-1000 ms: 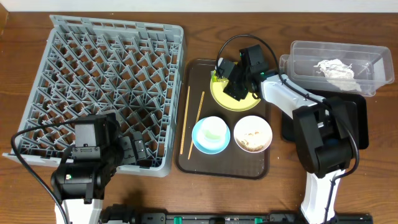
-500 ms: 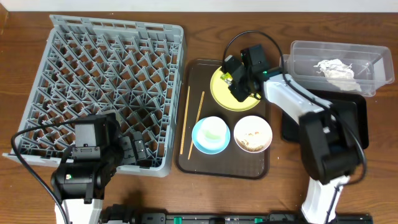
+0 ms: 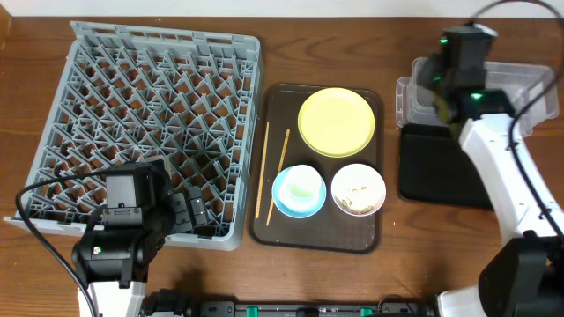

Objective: Sort waste into correct bins and load items into the dishwasher
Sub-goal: 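Grasp the green snack wrapper and drop it into the clear bin, then grasp the pink rice bowl with the right gripper and lift it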

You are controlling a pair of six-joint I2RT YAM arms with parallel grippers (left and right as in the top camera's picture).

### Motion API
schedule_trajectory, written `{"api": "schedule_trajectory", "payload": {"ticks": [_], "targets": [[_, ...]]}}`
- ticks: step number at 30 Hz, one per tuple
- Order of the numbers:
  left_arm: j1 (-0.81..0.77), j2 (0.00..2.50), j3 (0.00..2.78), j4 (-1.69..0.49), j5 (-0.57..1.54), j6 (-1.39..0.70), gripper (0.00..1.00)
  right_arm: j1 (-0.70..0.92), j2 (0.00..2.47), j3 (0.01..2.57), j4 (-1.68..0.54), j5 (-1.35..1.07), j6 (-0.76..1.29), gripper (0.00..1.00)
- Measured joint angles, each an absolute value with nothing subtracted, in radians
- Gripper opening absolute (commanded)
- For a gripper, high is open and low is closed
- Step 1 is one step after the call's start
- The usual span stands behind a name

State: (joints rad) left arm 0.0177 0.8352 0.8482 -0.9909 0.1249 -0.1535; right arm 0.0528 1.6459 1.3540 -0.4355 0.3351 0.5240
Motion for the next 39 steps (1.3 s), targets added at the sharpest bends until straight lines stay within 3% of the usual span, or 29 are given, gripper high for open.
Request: {"api": "schedule_trajectory", "payload": {"ticks": [2,3,6,8,9,14,17,25,32,36,39], "targets": [[0.018,0.835,0.848,-0.991,0.125,-0.154,0.99,0.019,1.653,1.354,-0.437,0.347,0.594,0.01],[0.018,0.835,0.848,-0.991,0.125,-0.154,0.99,-0.003,1.662,1.354,-0.437,0.348,0.634,0.15],[0.018,0.835,0.848,-0.991,0.125,-0.154,0.99,-0.044,1.694,1.354,-0.422,0.332,0.701,0.33],[0.018,0.835,0.848,-0.991,0.125,-0.154,0.99,-0.066,1.712,1.354,-0.409,0.305,0.729,0.53],[0.018,0.835,0.848,-0.991,0.125,-0.154,0.99,-0.072,1.716,1.354,-0.407,0.296,0.734,0.56],[0.018,0.835,0.848,-0.991,0.125,-0.154,0.99,-0.088,1.716,1.354,-0.397,0.242,0.698,0.49],[0.018,0.835,0.848,-0.991,0.125,-0.154,0.99,-0.089,1.704,1.354,-0.406,0.154,0.599,0.59],[0.018,0.836,0.849,-0.991,0.125,-0.154,0.99,-0.077,1.498,1.356,-0.742,-0.305,0.241,0.64],[0.018,0.836,0.85,-0.991,0.125,-0.154,0.99,0.083,1.453,1.337,-1.104,-0.424,0.017,0.63],[0.018,0.836,0.85,-0.991,0.125,-0.154,0.99,0.217,1.454,1.264,-1.116,-0.38,-0.041,0.62],[0.018,0.836,0.85,-0.991,0.125,-0.154,0.99,0.307,1.456,1.181,-1.068,-0.312,-0.056,0.56]]}}
